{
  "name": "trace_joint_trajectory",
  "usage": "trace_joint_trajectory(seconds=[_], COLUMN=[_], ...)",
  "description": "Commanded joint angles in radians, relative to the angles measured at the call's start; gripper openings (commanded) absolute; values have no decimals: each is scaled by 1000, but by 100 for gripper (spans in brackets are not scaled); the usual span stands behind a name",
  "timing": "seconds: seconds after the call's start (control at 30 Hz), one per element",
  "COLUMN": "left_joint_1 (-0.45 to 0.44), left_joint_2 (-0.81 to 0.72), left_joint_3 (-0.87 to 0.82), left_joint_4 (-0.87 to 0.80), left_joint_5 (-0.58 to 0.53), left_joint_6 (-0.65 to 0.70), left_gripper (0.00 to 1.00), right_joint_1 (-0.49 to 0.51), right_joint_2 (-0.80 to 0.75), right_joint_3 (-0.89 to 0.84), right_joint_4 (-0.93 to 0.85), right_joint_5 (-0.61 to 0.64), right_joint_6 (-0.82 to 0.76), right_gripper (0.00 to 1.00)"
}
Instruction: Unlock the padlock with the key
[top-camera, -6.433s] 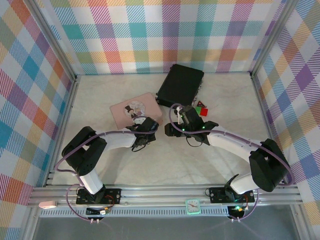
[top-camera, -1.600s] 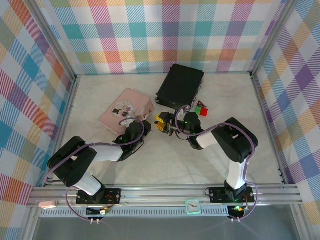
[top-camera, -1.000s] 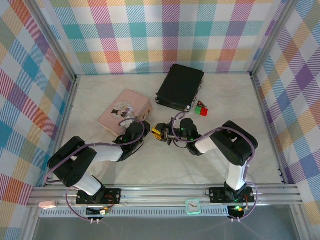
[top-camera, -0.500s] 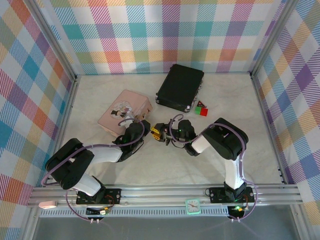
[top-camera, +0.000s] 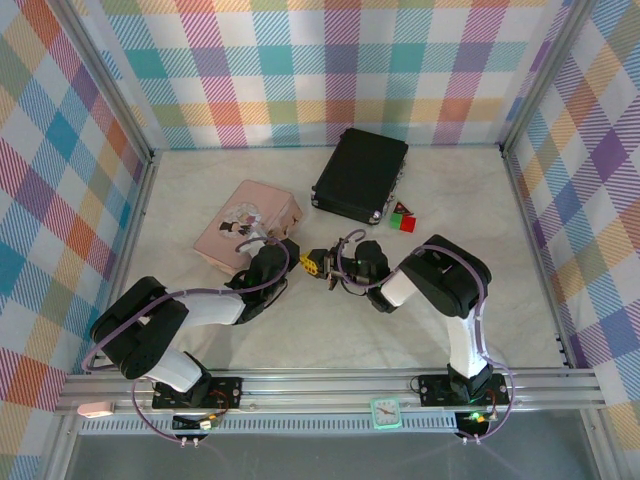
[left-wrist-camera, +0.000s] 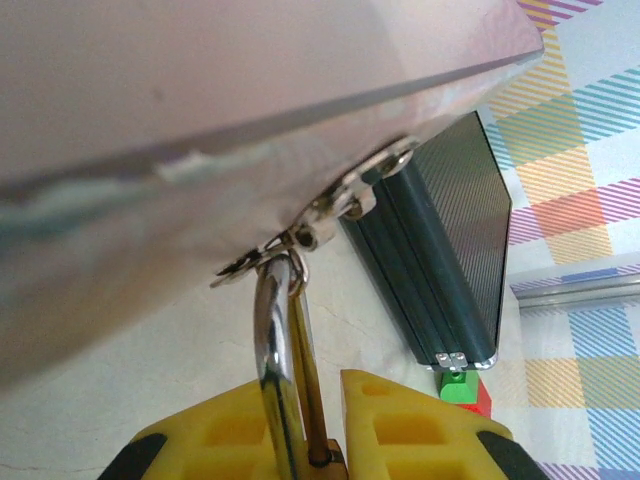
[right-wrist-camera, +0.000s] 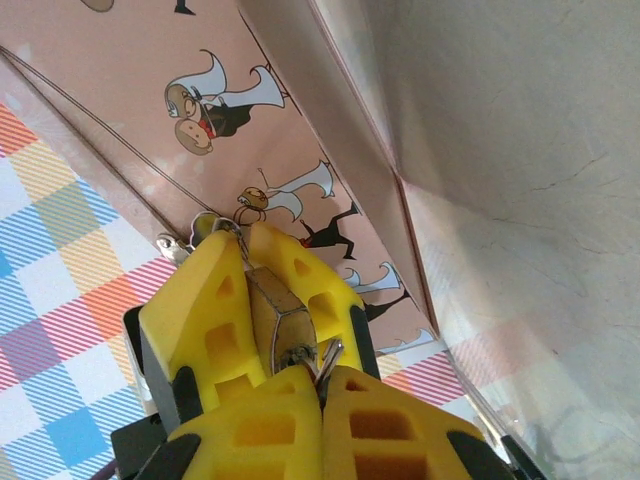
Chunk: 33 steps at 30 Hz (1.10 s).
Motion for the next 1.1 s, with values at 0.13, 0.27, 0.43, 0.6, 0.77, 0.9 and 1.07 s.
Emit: trace_joint_trajectory(seconds=[0.13,0.27,0.43,0.6,0.77,0.9,1.07], left_joint_1=[-28,-27,-32,-32,-31,-29,-15], left_joint_2=[65,229,304,303,316,311,300], left_joint_3=[-66,-114,-76,-103,-104,-106,-106], left_joint_4=[352,713,713,713,711,707,683], left_joint_5=[25,96,171,170,200,184,187], left_joint_6=[105,174,248,277,274,268,224], left_gripper=[0,0,0,0,0,0,0], right_joint_1=[-26,-46,-75,-82,-90,-93,-128], right_joint_2=[-47,-77,-82,-87,-97,-85,-31], right_joint_3=[49,88,184,203,180,176,160], right_joint_4=[96,98,98,98,98,98,96], right_joint_5=[25,51,45,69,110,90,-25], right_joint_6=[157,404,569,609,624,597,419], right_gripper=[0,0,0,0,0,0,0])
